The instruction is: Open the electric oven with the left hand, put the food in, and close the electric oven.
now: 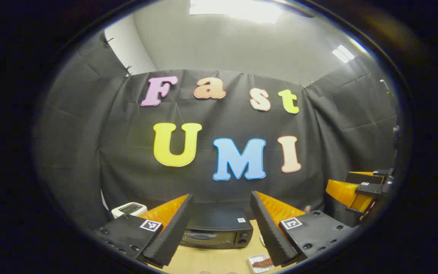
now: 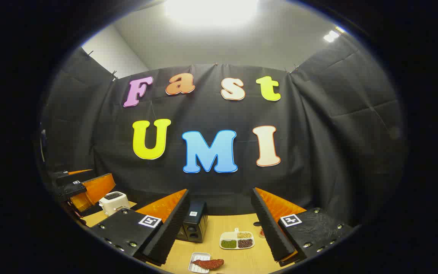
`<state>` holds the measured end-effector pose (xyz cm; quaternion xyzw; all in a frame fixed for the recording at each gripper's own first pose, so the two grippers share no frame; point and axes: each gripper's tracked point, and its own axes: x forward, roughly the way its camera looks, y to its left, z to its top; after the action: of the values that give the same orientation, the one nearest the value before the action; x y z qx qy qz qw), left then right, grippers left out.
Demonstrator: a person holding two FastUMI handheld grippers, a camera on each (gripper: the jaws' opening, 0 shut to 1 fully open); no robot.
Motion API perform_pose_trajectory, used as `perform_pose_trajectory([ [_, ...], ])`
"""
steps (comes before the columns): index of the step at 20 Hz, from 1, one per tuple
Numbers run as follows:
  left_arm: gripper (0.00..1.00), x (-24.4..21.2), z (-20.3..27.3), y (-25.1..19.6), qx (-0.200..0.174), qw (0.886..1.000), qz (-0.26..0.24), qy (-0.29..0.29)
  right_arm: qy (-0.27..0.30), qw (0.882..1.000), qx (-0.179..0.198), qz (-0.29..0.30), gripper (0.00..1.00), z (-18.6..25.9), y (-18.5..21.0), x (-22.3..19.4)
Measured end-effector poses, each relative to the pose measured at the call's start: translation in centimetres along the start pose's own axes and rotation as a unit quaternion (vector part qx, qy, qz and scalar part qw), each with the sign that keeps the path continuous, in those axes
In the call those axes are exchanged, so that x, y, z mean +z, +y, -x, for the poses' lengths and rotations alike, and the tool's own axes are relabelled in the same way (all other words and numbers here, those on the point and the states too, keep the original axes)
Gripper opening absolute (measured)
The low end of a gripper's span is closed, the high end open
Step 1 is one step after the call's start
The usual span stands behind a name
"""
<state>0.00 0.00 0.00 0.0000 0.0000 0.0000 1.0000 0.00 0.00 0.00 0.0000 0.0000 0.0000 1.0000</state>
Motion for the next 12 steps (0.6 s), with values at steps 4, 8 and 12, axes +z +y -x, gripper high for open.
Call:
perform_pose_trajectory([
  [4, 1.0, -0.4, 0.03, -0.12, -0.006, 1.0, 0.0, 0.004, 0.0, 1.0, -0.005, 0.002, 0.98, -0.28, -0.13, -0.2],
  [8, 1.0, -0.45, -0.22, -0.02, -0.011, 1.0, -0.004, 0.001, 0.0, 1.0, -0.011, 0.001, 0.98, -0.47, -0.36, -0.28],
  [12, 1.0, -1.06, -0.89, 0.15, -0.013, 1.0, -0.001, 0.006, 0.001, 1.0, -0.016, 0.001, 0.98, -0.51, -0.39, -0.51],
])
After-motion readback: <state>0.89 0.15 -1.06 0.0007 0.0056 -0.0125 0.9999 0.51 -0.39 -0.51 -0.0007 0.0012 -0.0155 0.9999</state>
